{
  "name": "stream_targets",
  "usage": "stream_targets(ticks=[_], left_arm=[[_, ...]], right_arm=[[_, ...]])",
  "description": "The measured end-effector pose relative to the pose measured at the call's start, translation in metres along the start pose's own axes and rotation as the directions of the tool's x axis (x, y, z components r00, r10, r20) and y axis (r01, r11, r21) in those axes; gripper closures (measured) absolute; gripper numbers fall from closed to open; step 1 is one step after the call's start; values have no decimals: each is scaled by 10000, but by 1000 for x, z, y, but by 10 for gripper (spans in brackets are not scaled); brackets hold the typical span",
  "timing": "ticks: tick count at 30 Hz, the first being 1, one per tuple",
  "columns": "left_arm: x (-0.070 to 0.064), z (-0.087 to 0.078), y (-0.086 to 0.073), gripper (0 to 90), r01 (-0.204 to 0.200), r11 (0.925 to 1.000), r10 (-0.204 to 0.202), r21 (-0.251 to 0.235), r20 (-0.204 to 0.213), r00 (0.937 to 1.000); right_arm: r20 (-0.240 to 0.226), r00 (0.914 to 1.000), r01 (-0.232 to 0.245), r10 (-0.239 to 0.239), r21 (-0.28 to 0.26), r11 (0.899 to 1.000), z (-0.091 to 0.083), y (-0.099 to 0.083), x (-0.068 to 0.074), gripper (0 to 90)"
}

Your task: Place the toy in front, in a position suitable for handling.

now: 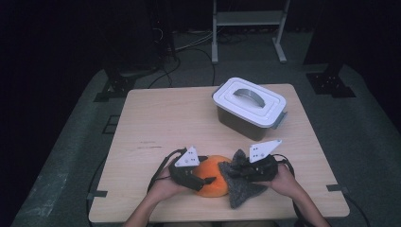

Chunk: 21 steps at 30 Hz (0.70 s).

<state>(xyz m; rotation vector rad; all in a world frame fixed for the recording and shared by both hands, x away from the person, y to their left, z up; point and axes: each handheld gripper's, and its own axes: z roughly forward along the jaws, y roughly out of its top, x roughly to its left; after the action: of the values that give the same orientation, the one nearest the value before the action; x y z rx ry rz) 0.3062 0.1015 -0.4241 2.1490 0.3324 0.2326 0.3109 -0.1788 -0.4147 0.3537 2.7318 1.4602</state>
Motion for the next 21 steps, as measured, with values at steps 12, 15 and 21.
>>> stream_targets(ticks=[12,15,21], left_arm=[[-9,-2,2,268,-553,9984,553,-120,-2,9985],[-7,-4,3,200,-439,9990,440,-78,154,9989],[-1,6,3,37,536,9983,-551,240,668,9962]], right_arm=[[386,9978,-501,531,-759,9959,-11,2,-10,768],[131,9989,-452,459,-535,9975,0,-1,-7,771],[-287,9994,-176,166,-331,9993,3,-6,2,773]])
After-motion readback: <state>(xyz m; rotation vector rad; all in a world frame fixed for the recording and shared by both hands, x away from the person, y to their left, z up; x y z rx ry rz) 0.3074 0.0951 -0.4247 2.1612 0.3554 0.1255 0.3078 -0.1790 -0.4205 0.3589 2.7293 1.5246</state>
